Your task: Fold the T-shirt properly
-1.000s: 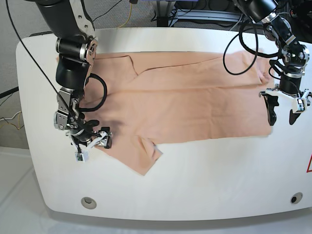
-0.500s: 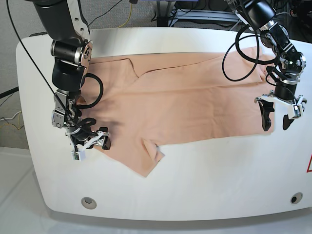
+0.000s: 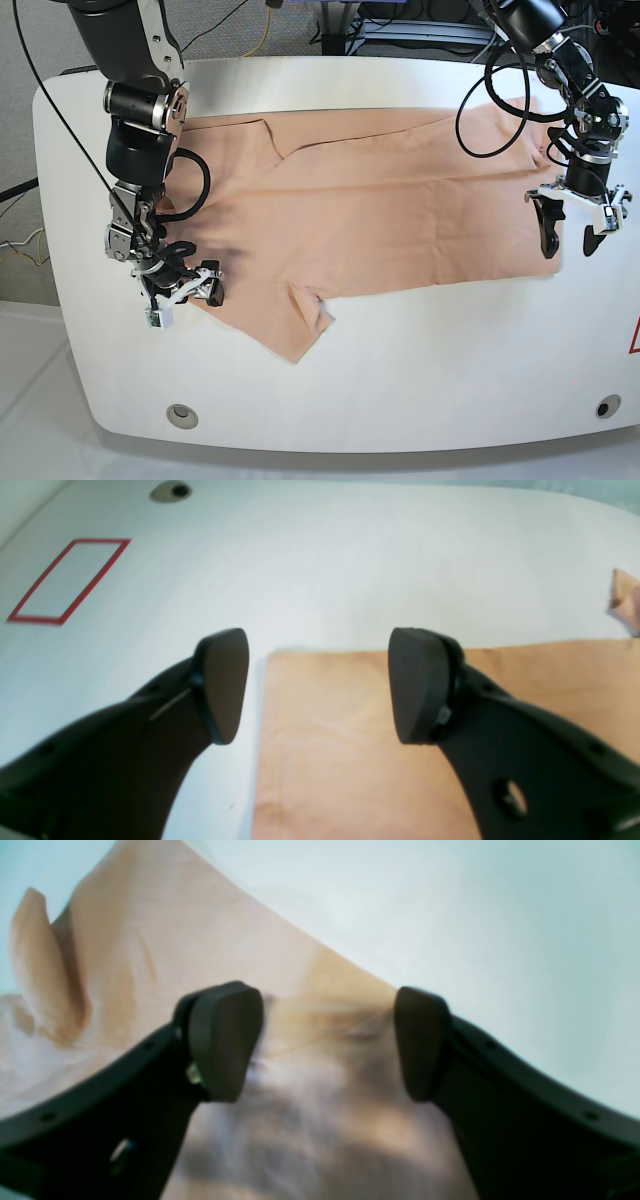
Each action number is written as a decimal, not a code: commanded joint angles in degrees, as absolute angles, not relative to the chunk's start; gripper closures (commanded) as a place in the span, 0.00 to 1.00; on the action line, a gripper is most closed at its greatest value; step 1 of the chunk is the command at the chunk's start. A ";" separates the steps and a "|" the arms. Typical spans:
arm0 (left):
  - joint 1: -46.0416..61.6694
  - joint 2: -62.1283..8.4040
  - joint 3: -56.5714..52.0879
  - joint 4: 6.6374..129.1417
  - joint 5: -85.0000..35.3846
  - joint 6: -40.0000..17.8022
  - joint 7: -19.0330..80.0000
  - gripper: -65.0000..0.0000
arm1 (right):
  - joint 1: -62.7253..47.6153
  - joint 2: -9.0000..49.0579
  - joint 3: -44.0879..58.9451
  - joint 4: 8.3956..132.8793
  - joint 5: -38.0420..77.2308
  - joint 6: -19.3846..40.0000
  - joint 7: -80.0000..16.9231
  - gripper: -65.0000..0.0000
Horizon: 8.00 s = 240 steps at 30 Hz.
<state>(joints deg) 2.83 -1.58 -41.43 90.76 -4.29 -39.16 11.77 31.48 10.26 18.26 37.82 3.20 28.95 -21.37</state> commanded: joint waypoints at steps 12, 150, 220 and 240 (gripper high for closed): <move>2.04 -2.55 -41.69 92.12 -5.60 -39.45 9.56 0.36 | 31.17 9.08 18.23 40.63 3.66 29.03 -22.81 0.43; -21.48 -9.52 -26.43 51.93 -4.27 -40.00 12.53 0.33 | 20.88 7.30 18.10 78.22 9.25 34.14 -45.60 0.63; -21.09 -11.34 -26.17 49.17 -2.98 -40.00 14.91 0.32 | 26.12 8.88 15.22 49.54 9.44 39.65 -28.02 0.49; -20.98 -11.72 -26.11 48.71 -2.72 -40.00 15.57 0.32 | 25.98 7.01 15.25 49.26 9.19 39.59 -25.52 0.52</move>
